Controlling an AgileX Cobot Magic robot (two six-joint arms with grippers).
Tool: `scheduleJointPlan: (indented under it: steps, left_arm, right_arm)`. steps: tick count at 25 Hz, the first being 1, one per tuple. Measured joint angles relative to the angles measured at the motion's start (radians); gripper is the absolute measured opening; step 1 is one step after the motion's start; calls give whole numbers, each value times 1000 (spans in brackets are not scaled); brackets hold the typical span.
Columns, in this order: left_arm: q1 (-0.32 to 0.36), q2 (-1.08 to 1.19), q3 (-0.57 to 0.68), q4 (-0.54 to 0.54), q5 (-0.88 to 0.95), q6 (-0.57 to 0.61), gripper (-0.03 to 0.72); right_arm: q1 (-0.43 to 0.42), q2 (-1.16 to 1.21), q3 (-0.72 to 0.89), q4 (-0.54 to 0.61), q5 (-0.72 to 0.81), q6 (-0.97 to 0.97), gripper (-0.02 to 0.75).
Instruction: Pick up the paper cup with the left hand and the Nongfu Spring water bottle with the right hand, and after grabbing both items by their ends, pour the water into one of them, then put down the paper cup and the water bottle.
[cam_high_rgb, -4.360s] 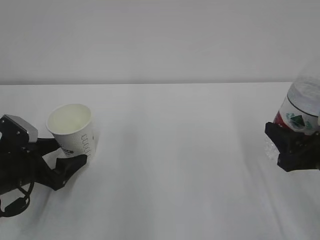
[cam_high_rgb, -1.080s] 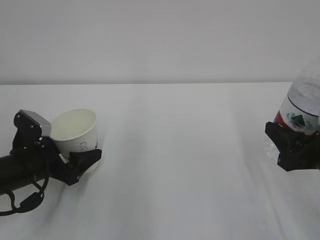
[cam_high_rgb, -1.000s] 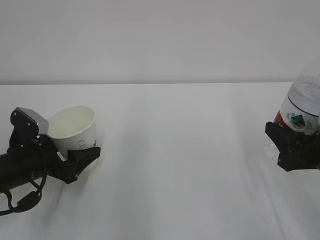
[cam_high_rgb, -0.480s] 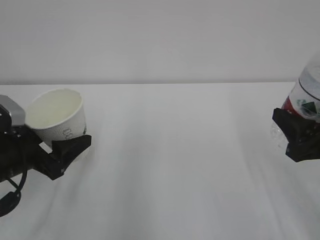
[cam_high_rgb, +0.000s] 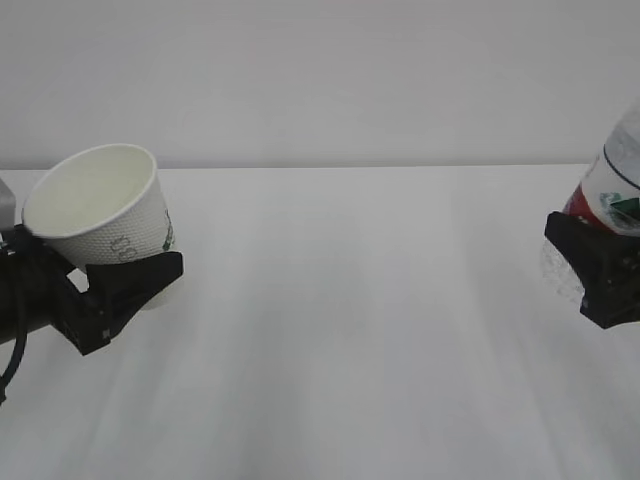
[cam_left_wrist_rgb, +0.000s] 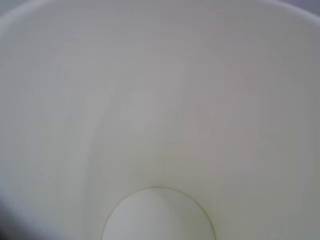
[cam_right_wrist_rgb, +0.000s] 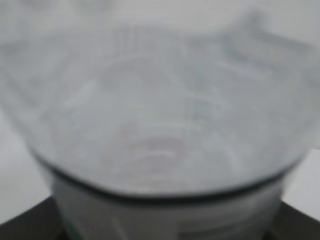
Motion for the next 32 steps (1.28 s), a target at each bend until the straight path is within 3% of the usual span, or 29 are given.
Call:
scheduleJointPlan:
  steps: [17,27,32]
  left_arm:
    - [0,-139,5,324,46,-257,587]
    - [0,-139,5,443,-9,-296,586]
    - [-57,-139,5,465,-2,-306,585]
  right_arm:
    - [0,-16,0,-177,27,129,450]
    - [0,-16,0,-229,41,132,450]
    - [0,-16,0,-239,41,132,450]
